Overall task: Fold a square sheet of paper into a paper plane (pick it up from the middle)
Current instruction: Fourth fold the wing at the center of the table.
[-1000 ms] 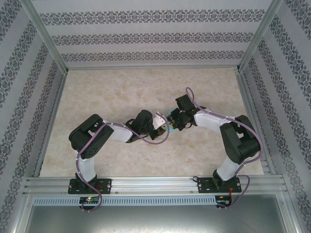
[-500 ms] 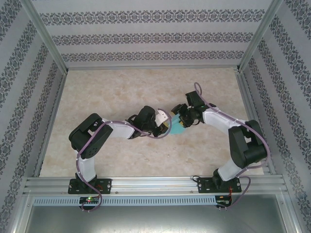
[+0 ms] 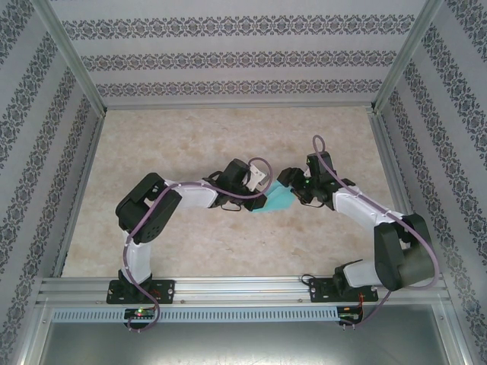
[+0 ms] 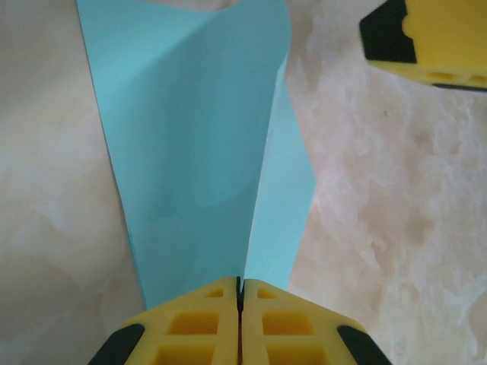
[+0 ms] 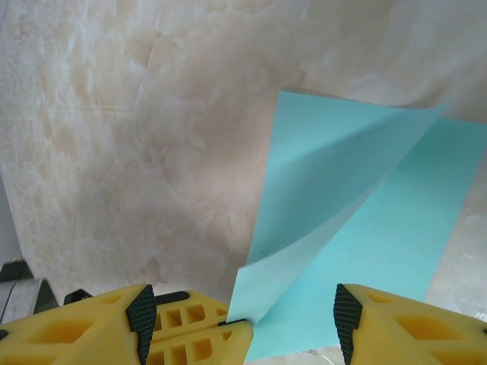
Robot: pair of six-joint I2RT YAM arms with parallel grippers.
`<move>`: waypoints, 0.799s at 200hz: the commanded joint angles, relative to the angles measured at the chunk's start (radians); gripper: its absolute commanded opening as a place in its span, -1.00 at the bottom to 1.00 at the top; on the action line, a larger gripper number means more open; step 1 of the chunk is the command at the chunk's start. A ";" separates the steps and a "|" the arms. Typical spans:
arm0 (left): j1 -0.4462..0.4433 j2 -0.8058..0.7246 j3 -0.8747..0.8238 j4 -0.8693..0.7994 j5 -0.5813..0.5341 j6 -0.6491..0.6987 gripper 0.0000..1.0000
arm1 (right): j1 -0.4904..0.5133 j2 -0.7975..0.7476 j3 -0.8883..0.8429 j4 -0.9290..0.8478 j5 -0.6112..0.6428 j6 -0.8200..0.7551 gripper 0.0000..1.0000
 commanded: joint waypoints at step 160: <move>0.061 -0.127 -0.173 0.162 -0.108 -0.430 -0.86 | 0.101 0.295 0.056 0.303 -0.192 -0.061 0.04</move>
